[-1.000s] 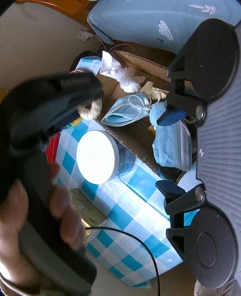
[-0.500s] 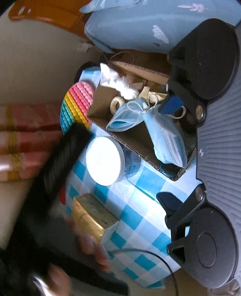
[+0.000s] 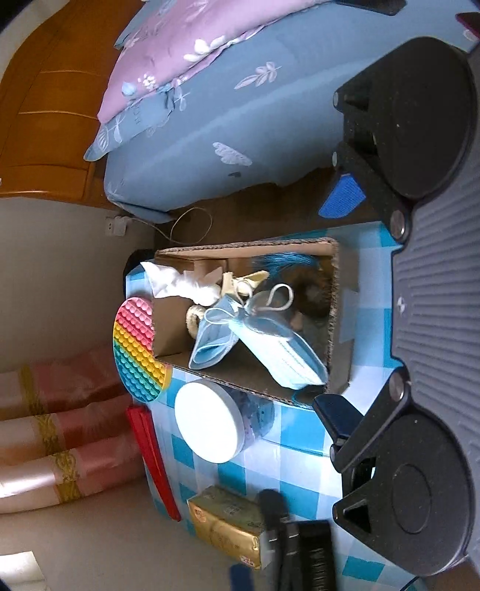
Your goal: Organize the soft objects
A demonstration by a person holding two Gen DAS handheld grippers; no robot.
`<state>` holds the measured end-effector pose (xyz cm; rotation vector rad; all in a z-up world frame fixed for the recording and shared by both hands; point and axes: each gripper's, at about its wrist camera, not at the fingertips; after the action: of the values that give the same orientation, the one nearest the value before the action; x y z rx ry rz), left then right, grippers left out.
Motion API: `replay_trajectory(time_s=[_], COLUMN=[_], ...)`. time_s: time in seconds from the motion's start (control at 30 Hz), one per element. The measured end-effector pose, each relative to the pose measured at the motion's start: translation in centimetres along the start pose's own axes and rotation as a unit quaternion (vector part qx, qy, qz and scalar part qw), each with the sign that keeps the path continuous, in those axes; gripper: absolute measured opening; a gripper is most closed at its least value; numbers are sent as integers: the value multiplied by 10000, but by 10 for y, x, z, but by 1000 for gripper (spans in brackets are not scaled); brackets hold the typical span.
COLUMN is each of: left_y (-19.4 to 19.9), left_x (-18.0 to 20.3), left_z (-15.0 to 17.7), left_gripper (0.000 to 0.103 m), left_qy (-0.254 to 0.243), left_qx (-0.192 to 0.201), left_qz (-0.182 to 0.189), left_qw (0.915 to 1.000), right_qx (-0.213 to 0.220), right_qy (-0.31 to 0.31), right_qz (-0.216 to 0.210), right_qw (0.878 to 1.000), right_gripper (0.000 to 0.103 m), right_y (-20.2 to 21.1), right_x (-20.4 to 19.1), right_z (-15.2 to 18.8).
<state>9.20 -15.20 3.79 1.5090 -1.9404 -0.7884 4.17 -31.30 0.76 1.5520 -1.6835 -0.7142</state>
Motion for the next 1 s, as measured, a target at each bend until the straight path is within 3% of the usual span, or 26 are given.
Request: replay_trajectory(time_s=[0.13, 1.0], left_y=[6, 24], left_x=[2, -6], left_z=[9, 14], left_gripper=[101, 101], left_qy=[-133, 42], left_qx=[2, 7], left_qz=[-235, -213], left_qw=[9996, 9998], right_qx=[-40, -61], right_qy=[63, -5], right_qz=[146, 203], right_qw=[9999, 9998], right_gripper=[103, 103], right_y=[5, 15], right_x=[-8, -16], right_z=[2, 5])
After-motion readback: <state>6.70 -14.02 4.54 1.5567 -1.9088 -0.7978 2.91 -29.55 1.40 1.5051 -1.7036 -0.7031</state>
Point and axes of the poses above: each gripper's, at about its wrist camera, not at the fingertips, and y roughly against the way its jaws point, x to its right, z to its underside, and after that the axes turned 15 degrees about y, right-handed
